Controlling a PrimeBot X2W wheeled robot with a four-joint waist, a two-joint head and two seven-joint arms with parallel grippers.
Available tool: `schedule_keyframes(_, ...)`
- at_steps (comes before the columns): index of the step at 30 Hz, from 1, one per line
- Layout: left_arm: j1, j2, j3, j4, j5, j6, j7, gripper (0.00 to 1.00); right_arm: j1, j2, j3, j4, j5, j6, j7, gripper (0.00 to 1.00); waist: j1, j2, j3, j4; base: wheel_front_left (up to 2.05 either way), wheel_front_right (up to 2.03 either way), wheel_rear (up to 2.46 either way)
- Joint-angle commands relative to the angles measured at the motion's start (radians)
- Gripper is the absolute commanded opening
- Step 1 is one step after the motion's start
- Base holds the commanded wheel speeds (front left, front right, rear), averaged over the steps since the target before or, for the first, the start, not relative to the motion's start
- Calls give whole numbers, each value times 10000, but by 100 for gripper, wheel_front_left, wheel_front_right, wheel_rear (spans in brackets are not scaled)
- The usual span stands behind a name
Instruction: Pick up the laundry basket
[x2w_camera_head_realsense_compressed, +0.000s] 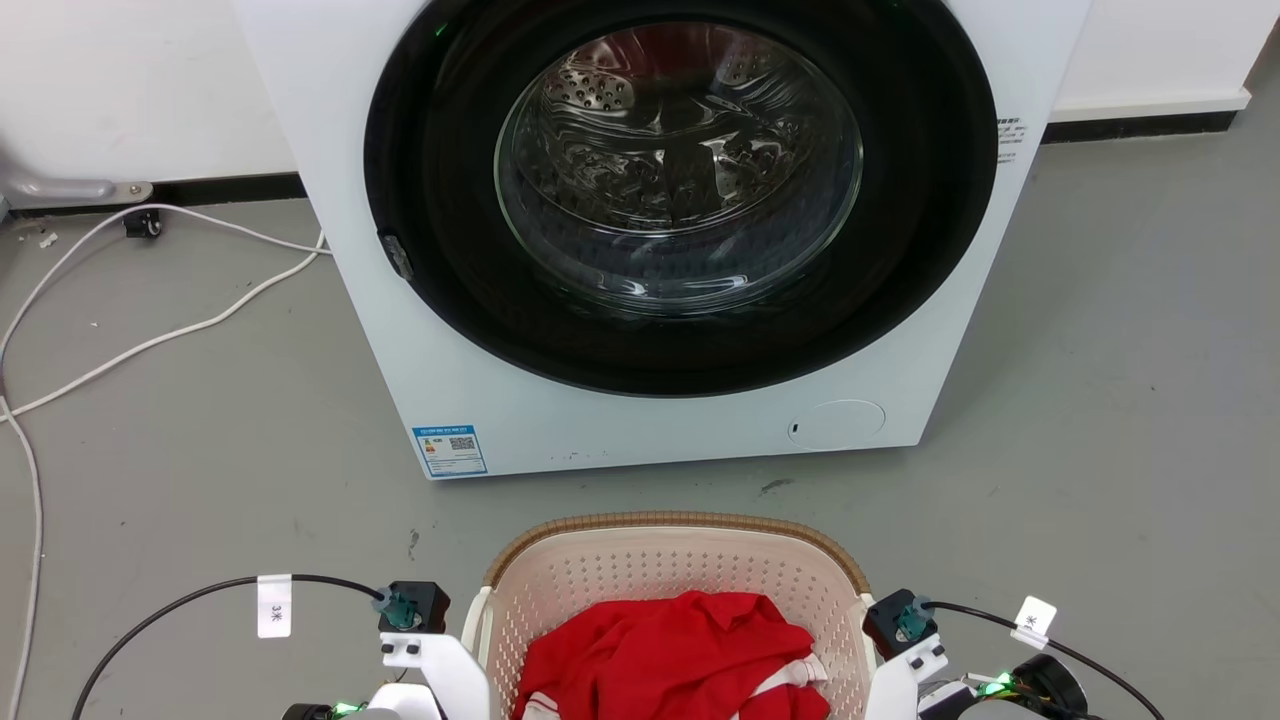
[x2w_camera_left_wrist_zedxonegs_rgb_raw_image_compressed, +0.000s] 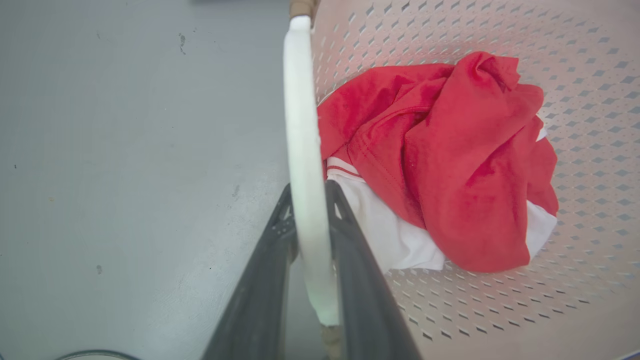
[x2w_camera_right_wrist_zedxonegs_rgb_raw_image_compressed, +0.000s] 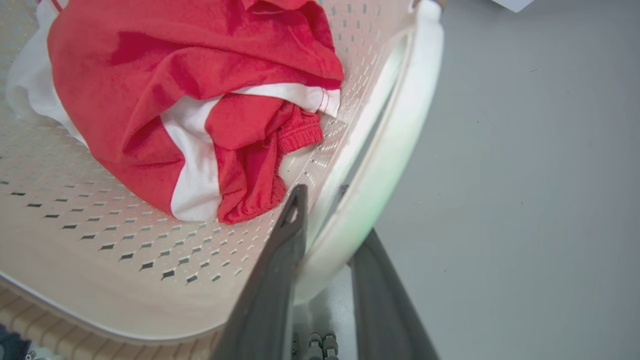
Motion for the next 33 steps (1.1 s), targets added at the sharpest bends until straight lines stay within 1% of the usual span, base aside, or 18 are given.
schedule_keyframes(1,-168,116,-38,-10,-20,21,-42,0,-96,-7,68,11,-13,32,-63,0,0,0,0,3,0,0,0)
schedule_keyframes(33,-163,171,-212,-9,-237,78,-90,0,-162,-5,117,36,43,32,-23,0,0,0,47,-17,0,0,0)
